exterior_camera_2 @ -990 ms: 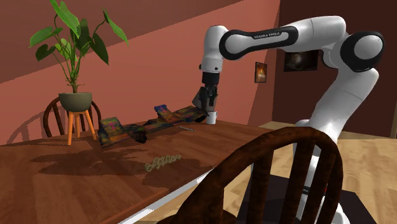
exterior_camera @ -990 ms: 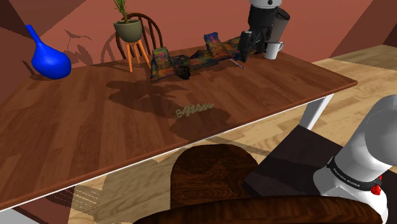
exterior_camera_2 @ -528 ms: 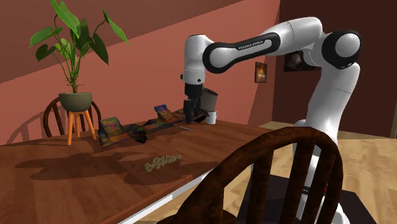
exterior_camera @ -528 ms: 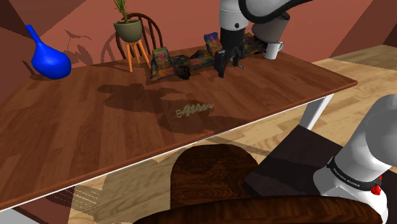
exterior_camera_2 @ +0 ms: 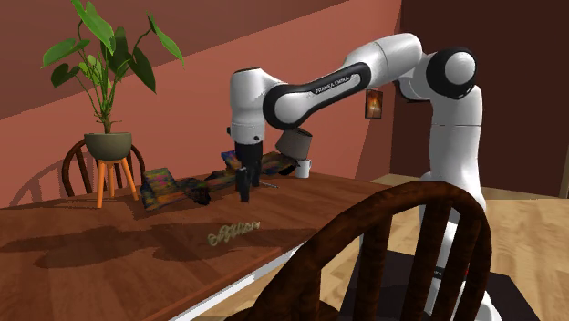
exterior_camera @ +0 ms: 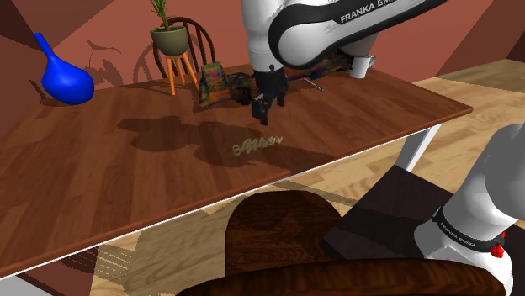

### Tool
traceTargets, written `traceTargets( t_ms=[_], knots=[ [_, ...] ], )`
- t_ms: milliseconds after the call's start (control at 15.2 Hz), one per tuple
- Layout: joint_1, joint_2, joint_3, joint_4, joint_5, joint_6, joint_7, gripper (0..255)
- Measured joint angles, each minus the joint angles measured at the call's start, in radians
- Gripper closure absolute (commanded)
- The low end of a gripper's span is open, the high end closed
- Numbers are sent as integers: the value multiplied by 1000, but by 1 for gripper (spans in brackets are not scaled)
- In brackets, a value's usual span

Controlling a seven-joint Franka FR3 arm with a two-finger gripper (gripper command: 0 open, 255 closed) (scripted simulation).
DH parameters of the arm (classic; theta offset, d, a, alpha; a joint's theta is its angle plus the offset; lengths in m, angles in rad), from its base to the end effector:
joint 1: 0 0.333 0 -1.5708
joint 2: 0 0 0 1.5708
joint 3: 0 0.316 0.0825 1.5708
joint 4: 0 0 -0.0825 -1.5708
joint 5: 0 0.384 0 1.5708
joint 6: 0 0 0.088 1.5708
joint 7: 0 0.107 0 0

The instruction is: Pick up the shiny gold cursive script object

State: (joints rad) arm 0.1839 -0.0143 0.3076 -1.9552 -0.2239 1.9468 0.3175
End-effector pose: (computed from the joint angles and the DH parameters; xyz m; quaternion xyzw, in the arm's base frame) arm 0.4962 0.2494 0.4829 0.9862 0.1269 0.0441 0.0966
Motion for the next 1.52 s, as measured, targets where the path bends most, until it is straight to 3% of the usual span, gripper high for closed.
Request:
traceTargets(
  t_ms=[528, 990, 1056, 1518],
  knots=[
    [78, 254, 45, 170, -140, -2, 68, 0],
    [86, 298, 40, 135, -169, 66, 101, 0],
    [86, 300, 40, 132, -171, 71, 103, 255],
    [86, 301, 40, 129, -172, 76, 105, 255]
  ],
)
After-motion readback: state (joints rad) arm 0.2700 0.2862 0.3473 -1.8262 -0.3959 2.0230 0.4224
